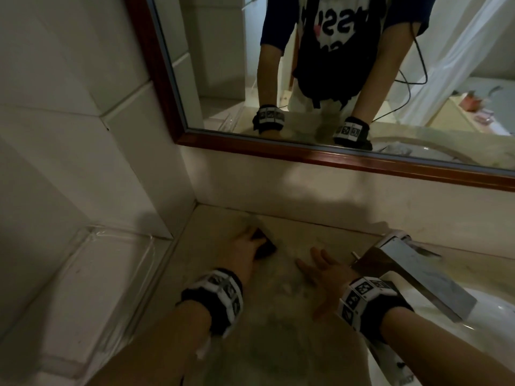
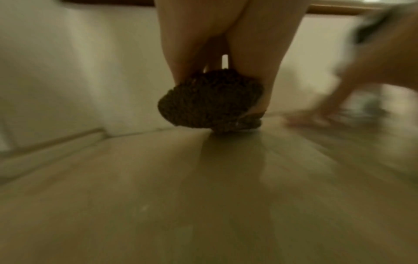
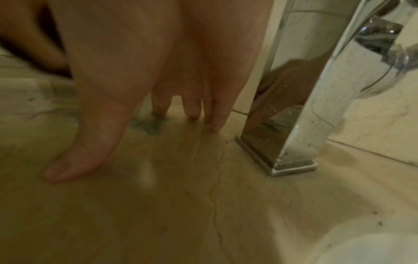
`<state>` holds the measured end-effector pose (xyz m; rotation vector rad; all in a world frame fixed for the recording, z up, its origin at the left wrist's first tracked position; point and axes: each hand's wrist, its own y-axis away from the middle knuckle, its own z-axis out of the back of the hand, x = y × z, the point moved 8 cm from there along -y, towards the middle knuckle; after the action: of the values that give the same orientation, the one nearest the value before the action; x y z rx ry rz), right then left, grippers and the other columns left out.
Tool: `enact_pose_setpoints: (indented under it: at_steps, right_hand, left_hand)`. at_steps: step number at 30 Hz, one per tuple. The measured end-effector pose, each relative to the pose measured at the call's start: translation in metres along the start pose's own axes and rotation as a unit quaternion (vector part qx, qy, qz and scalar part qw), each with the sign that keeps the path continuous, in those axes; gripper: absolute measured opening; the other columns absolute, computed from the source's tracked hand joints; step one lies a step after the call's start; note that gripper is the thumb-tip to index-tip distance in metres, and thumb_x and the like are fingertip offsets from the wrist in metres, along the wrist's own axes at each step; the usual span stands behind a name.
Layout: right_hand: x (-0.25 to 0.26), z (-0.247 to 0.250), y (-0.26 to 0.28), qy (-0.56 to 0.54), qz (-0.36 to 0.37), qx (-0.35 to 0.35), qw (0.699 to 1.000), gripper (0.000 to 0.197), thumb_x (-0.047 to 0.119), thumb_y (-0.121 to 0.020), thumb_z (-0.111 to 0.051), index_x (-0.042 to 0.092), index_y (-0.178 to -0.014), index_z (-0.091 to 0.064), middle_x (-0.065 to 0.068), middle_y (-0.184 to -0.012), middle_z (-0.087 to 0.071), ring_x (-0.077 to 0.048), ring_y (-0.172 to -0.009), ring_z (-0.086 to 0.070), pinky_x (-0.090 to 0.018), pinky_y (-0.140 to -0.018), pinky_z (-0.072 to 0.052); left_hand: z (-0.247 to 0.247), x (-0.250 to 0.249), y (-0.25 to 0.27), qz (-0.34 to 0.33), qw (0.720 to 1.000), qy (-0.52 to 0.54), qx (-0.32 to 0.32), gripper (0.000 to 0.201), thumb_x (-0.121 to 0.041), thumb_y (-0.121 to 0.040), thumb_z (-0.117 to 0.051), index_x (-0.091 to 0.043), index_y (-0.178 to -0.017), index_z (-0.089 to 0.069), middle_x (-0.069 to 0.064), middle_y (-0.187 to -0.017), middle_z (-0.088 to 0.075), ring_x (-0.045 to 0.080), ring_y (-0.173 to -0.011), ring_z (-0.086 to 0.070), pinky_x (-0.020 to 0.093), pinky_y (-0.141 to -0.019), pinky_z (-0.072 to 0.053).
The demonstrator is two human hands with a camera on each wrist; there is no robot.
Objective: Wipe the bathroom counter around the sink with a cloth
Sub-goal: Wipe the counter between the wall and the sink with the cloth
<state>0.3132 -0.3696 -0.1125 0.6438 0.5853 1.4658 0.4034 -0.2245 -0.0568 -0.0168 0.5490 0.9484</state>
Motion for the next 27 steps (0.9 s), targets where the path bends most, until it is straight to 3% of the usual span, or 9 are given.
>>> enact_pose_setpoints:
  at_steps: [5,8,13,15,17,20,22,25,27]
  right_hand:
    - [-0.003,-0.006,-0.007,-0.001,-0.001,0.0,1.0,0.121,0.055,-0.065,-0.075,0.042,-0.144,0.015,-0.005,-0.155,0.026,-0.033,-0.144,0.018,-0.056,-0.115,-0.009]
    - [-0.005,-0.009,-0.01,-0.002,0.003,-0.002,1.0,0.124,0.056,-0.063,-0.077,0.043,-0.143,0.016,-0.004,-0.155,0.027,-0.033,-0.143,0.019,-0.058,-0.115,-0.012]
    - [-0.003,-0.008,-0.009,-0.006,0.007,0.013,1.0,0.122,0.054,-0.065,-0.076,0.042,-0.143,0.017,-0.004,-0.154,0.028,-0.032,-0.143,0.021,-0.06,-0.114,-0.013]
    - [-0.002,-0.008,-0.008,-0.007,0.003,0.015,1.0,0.122,0.054,-0.065,-0.076,0.042,-0.143,0.017,-0.004,-0.154,0.029,-0.032,-0.143,0.02,-0.059,-0.114,-0.014]
    - [-0.002,-0.006,-0.007,-0.009,0.002,0.012,1.0,0.122,0.053,-0.065,-0.077,0.042,-0.143,0.017,-0.004,-0.154,0.028,-0.032,-0.143,0.02,-0.058,-0.115,-0.015]
    - [0.0,-0.003,-0.004,-0.001,0.0,0.013,1.0,0.121,0.05,-0.067,-0.077,0.041,-0.144,0.016,-0.005,-0.155,0.027,-0.032,-0.144,0.019,-0.055,-0.115,-0.013]
    - [0.001,-0.002,-0.002,0.007,-0.003,0.014,1.0,0.121,0.05,-0.067,-0.077,0.04,-0.144,0.016,-0.006,-0.155,0.027,-0.033,-0.144,0.018,-0.055,-0.115,-0.014]
    - [0.003,0.002,0.002,0.003,-0.005,0.01,1.0,0.119,0.048,-0.068,-0.076,0.04,-0.145,0.014,-0.007,-0.155,0.025,-0.033,-0.144,0.017,-0.053,-0.116,-0.014]
    - [0.004,0.005,0.007,0.004,-0.006,0.009,1.0,0.117,0.047,-0.07,-0.076,0.04,-0.145,0.014,-0.006,-0.155,0.025,-0.032,-0.144,0.016,-0.051,-0.116,-0.013]
  left_hand:
    - [0.06,0.06,-0.033,0.066,0.993,-0.022,-0.097,0.054,-0.015,-0.086,-0.063,-0.012,-0.137,-0.047,0.013,-0.148,-0.036,0.034,-0.13,-0.043,0.036,-0.112,-0.032]
    - [0.062,0.101,-0.04,0.13,0.987,-0.047,-0.08,0.052,-0.019,-0.09,-0.059,-0.013,-0.139,-0.044,0.016,-0.148,-0.03,0.034,-0.13,-0.041,0.037,-0.111,-0.034]
    - [0.038,0.122,-0.047,0.145,0.988,-0.05,-0.027,0.049,-0.023,-0.1,-0.042,-0.018,-0.148,-0.029,0.012,-0.158,-0.019,0.031,-0.144,-0.023,0.037,-0.119,-0.018]
    - [0.037,0.12,-0.046,0.155,0.984,-0.075,-0.035,0.052,-0.015,-0.096,-0.047,-0.021,-0.146,-0.033,0.014,-0.153,-0.029,0.033,-0.138,-0.033,0.04,-0.114,-0.029]
    - [0.03,0.108,-0.045,0.13,0.987,-0.089,-0.017,0.054,-0.014,-0.093,-0.052,-0.022,-0.144,-0.037,0.015,-0.147,-0.04,0.034,-0.132,-0.043,0.042,-0.111,-0.036]
    - [0.003,0.075,-0.031,0.036,0.992,-0.119,0.034,0.055,-0.035,-0.096,-0.049,-0.015,-0.145,-0.035,0.011,-0.145,-0.044,0.028,-0.13,-0.046,0.037,-0.111,-0.036]
    - [-0.018,0.048,-0.015,-0.02,0.994,-0.095,0.045,0.054,-0.034,-0.098,-0.045,-0.02,-0.148,-0.029,0.009,-0.151,-0.036,0.025,-0.135,-0.04,0.036,-0.114,-0.033]
    - [-0.047,0.018,0.017,-0.028,0.992,-0.085,0.086,0.053,-0.017,-0.099,-0.041,-0.03,-0.148,-0.024,0.005,-0.159,-0.015,0.027,-0.144,-0.023,0.037,-0.119,-0.024]
    - [-0.058,0.01,0.027,-0.013,0.992,-0.045,0.116,0.052,-0.017,-0.1,-0.04,-0.028,-0.148,-0.024,0.005,-0.16,-0.012,0.025,-0.145,-0.023,0.032,-0.119,-0.022]
